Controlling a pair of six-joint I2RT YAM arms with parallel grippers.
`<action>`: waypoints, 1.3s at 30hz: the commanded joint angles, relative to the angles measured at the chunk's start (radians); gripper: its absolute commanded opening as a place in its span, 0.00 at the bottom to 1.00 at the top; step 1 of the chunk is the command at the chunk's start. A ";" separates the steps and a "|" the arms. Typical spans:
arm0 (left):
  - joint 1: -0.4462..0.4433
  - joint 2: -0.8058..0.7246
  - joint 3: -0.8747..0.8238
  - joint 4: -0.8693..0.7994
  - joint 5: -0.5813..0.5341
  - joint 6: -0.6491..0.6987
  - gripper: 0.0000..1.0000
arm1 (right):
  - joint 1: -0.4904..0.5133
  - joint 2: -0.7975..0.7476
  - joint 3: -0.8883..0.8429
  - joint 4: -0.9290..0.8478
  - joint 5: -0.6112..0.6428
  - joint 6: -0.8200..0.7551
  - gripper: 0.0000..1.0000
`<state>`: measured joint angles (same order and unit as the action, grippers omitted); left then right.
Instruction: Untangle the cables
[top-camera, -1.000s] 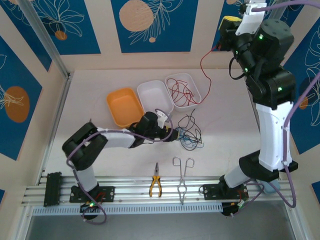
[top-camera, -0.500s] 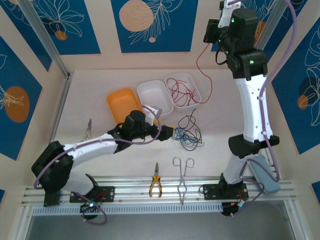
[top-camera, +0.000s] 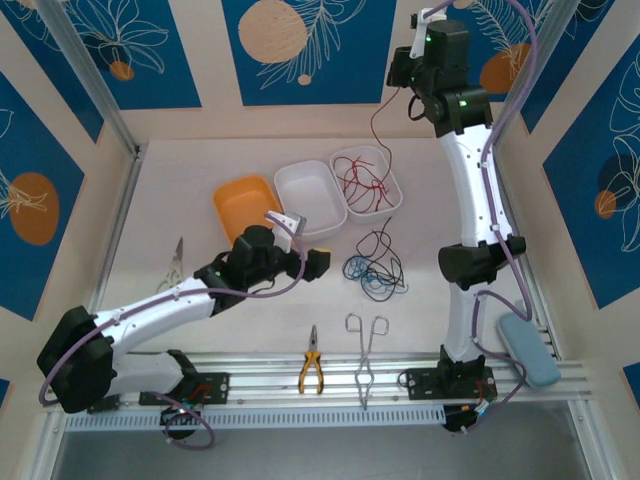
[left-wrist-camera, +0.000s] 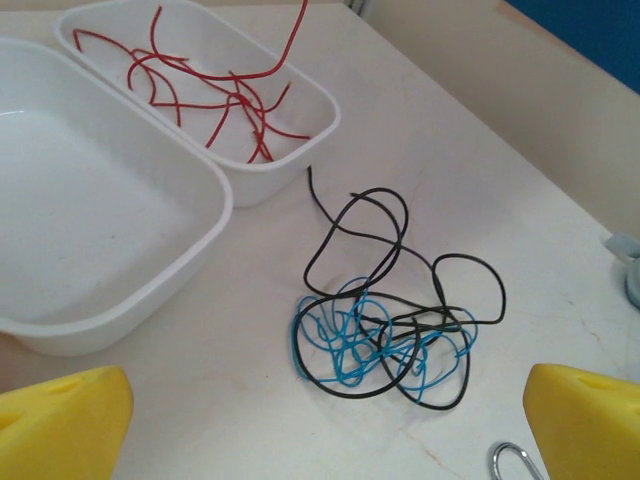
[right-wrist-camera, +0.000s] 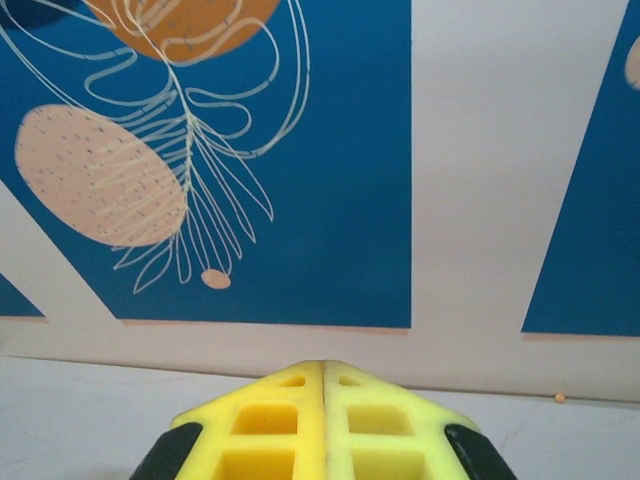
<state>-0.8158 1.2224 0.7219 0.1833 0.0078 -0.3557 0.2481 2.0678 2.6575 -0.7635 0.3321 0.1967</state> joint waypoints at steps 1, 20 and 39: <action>0.003 -0.005 -0.011 -0.024 -0.037 0.026 1.00 | -0.003 0.051 0.025 0.019 0.001 0.042 0.00; 0.015 0.028 -0.020 -0.005 -0.031 0.008 1.00 | 0.017 0.126 -0.292 0.069 0.063 0.088 0.00; 0.033 0.072 0.005 -0.038 -0.025 -0.058 1.00 | 0.065 0.151 -0.470 0.099 0.017 0.020 0.00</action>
<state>-0.7937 1.2850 0.7086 0.1566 -0.0093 -0.3874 0.3069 2.2005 2.2032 -0.6857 0.3687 0.2325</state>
